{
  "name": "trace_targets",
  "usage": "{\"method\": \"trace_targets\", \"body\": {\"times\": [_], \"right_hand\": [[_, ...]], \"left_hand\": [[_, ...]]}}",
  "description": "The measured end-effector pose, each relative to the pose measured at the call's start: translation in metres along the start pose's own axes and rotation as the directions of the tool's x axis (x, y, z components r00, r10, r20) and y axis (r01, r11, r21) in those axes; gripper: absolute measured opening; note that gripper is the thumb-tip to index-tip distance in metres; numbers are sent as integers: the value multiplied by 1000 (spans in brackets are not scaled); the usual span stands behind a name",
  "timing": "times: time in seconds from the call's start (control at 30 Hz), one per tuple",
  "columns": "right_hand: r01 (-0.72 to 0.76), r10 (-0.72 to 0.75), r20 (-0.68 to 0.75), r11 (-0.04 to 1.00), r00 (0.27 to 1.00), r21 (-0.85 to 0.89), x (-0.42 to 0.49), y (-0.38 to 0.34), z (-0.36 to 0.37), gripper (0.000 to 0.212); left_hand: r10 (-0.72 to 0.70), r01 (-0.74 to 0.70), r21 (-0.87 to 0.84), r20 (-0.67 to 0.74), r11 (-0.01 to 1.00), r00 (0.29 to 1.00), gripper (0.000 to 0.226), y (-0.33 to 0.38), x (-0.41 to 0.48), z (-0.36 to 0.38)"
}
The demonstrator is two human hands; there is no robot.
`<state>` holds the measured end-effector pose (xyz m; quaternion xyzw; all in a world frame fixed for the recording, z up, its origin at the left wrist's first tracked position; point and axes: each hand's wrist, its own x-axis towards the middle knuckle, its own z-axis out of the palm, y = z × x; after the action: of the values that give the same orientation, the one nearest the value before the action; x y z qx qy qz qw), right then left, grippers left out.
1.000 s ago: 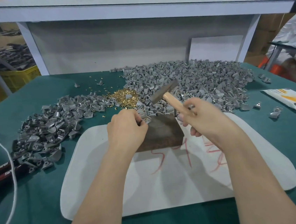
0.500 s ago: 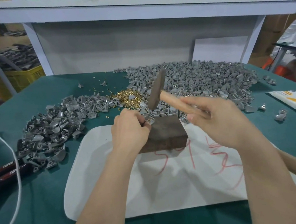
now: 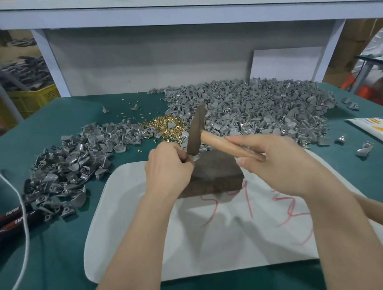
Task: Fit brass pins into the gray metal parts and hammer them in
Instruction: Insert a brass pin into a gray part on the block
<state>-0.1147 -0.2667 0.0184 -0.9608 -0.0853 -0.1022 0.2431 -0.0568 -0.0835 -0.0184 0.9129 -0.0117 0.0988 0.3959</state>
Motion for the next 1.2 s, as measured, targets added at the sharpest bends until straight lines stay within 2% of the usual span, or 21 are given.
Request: {"method": "trace_targets", "body": {"times": [0.1,0.2,0.23,0.33,0.37,0.47,0.6,0.67,0.77,0.8,0.9,0.97,1.03,1.13,1.2], "right_hand": [[-11,10,-112,1000,994,-8,1,0,-1,44],[-11,40,-289,995,956,101,2,3,-4,46],[-12,46,-273,992,961,123,2,3,-4,47],[-7,8,-19,1000,1000,16,0,0,0,45],[-8,9,19,1000,1000,-15,-1,-1,0,45],[1,-2,-44,1000,999,-26,-1,-2,-1,46],[22,13,-308,994,951,111,2,-2,-2,47],[14,19,-264,992,964,124,1,0,-3,46],[2,-5,35,997,999,74,0,0,4,40],[4,-7,56,998,998,57,0,0,5,38],[-10,17,-52,992,999,126,0,5,8,40],[-48,88,-144,965,986,260,2,12,7,42],[-88,163,-198,937,967,339,6,20,8,42],[-156,229,-183,926,956,344,11,25,14,37],[-225,278,-122,916,953,332,12,27,23,30]], "left_hand": [[3,-3,-10,1,1000,1000,14,0,-1,-1],[30,-30,2,1,1000,1000,19,-1,-1,-1],[29,-29,2,2,1000,1000,20,-1,-1,-1],[-11,11,-5,11,1000,1000,27,-1,0,-1],[-21,21,-9,13,1000,1000,27,0,0,-1],[-36,36,-34,7,999,999,21,0,-1,-2],[4,-4,-8,0,1000,1000,21,0,-1,-1],[-6,6,-2,5,1000,1000,24,0,-1,-1],[-33,33,11,21,999,999,30,1,0,-3],[-33,33,10,23,999,999,31,1,0,-3],[-25,25,3,29,1000,999,26,1,-2,-4],[-20,20,9,29,1000,999,22,1,-2,-5],[-8,7,20,34,1000,999,28,2,-2,-6],[-5,4,29,36,1000,999,29,3,-2,-5],[2,-3,33,42,999,999,27,4,-3,-5]]}}
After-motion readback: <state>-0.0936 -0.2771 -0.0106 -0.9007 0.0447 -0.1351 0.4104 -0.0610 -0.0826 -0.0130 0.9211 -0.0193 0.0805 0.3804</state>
